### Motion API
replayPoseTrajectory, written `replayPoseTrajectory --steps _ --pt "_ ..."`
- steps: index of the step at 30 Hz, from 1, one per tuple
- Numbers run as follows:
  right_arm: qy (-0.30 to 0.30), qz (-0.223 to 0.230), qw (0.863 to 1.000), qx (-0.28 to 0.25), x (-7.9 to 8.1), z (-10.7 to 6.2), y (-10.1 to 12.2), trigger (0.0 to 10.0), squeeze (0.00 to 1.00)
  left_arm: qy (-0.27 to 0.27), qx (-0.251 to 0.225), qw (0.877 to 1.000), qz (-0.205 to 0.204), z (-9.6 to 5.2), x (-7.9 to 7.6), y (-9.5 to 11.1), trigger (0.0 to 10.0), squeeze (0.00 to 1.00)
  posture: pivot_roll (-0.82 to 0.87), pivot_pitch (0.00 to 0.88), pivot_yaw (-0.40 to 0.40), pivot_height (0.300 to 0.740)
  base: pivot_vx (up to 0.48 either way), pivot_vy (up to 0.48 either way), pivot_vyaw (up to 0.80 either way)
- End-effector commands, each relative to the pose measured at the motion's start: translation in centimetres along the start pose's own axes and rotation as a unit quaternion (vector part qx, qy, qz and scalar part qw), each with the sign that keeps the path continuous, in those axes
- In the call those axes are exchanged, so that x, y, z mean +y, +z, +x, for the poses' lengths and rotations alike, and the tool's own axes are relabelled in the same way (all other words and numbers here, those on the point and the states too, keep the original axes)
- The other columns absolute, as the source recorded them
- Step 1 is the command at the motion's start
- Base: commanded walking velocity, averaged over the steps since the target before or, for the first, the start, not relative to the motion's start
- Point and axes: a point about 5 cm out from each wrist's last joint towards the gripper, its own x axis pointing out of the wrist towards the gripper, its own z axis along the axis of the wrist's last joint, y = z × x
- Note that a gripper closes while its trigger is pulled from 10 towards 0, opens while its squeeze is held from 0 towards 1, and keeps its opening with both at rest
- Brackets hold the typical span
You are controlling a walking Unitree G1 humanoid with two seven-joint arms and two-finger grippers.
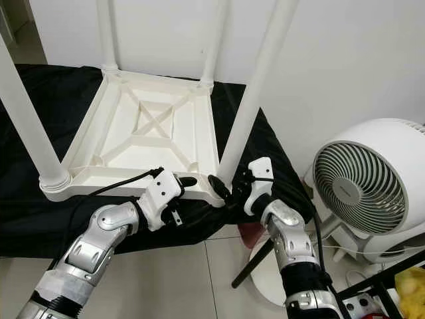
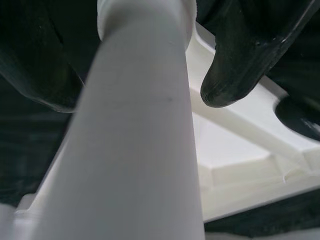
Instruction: Building children table
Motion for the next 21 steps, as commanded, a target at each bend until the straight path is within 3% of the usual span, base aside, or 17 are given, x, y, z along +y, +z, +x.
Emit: replayPoseTrajectory --steps 1,5,6,7,8,9,10,21 --pt "0.011 -0.013 1.000 0.021 -0.4 -0.1 -0.7 10.0 0.00 0.012 -0.004 1.000 0.000 0.2 0.1 0.3 10.0 0.00 -0.05 0.000 -0.143 0.740 0.000 0.000 0.00" --pt "0.019 -0.011 0.999 0.027 -0.5 0.5 -0.8 10.0 0.00 0.012 -0.005 1.000 -0.001 0.2 0.1 0.3 10.0 0.00 -0.04 0.000 -0.142 0.740 0.000 0.000 0.00" --pt "0.026 -0.016 0.999 0.032 -0.5 0.9 -0.9 8.7 0.00 0.012 -0.005 1.000 -0.001 0.3 0.1 0.4 10.0 0.00 -0.04 0.000 -0.142 0.740 0.000 0.000 0.00" --pt "0.026 -0.016 0.999 0.032 -0.5 0.9 -0.9 8.7 0.00 0.012 -0.005 1.000 -0.001 0.3 0.1 0.4 10.0 0.00 -0.04 0.000 -0.142 0.740 0.000 0.000 0.00" --pt "0.034 -0.031 0.998 0.038 -0.5 1.3 -1.0 3.4 0.00 0.013 -0.006 1.000 0.000 0.3 0.1 0.4 10.0 0.00 -0.04 0.000 -0.144 0.740 0.000 0.000 0.00" --pt "0.034 -0.031 0.998 0.038 -0.5 1.3 -1.0 3.4 0.00 0.013 -0.006 1.000 0.000 0.3 0.1 0.4 10.0 0.00 -0.04 0.000 -0.144 0.740 0.000 0.000 0.00" --pt "0.036 -0.033 0.998 0.039 -0.5 1.4 -1.0 0.0 0.00 0.013 -0.006 1.000 0.000 0.3 0.1 0.4 10.0 0.00 -0.04 0.000 -0.146 0.740 0.000 0.000 0.00" --pt "0.050 -0.031 0.998 0.037 -0.5 1.2 -1.6 0.0 0.00 0.012 -0.006 1.000 -0.005 0.2 -0.1 0.3 10.0 0.00 -0.04 0.000 -0.145 0.740 0.000 0.000 0.00"
